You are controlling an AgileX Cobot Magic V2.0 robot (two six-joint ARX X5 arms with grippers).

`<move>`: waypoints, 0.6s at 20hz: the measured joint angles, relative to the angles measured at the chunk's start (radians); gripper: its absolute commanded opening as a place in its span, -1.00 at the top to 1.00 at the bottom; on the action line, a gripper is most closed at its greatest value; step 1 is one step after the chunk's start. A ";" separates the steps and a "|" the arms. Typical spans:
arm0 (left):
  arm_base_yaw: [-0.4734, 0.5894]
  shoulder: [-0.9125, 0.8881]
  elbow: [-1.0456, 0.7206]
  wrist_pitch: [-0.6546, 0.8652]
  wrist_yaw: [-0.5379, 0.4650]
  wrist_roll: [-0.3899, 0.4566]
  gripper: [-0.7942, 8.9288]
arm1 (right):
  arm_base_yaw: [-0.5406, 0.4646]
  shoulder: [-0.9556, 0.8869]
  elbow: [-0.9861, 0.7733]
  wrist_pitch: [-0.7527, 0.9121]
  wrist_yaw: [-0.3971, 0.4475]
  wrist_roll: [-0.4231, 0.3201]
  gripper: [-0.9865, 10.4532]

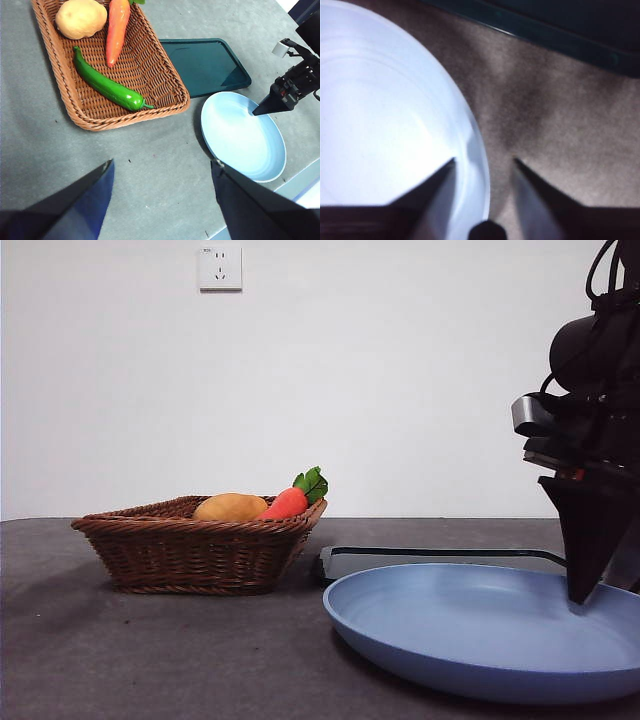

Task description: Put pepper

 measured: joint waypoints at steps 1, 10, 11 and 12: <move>0.000 0.000 0.000 0.000 0.000 0.000 0.14 | 0.000 0.000 0.000 0.002 0.000 0.000 0.70; -0.005 0.021 0.000 0.029 -0.016 -0.040 0.14 | -0.002 -0.002 0.002 -0.001 -0.007 -0.003 0.82; -0.014 0.035 0.000 0.031 -0.028 -0.053 0.14 | -0.002 -0.009 0.002 -0.006 -0.007 -0.002 0.82; -0.027 0.051 0.000 0.032 -0.049 -0.064 0.14 | -0.002 -0.027 0.002 -0.013 -0.008 0.000 0.82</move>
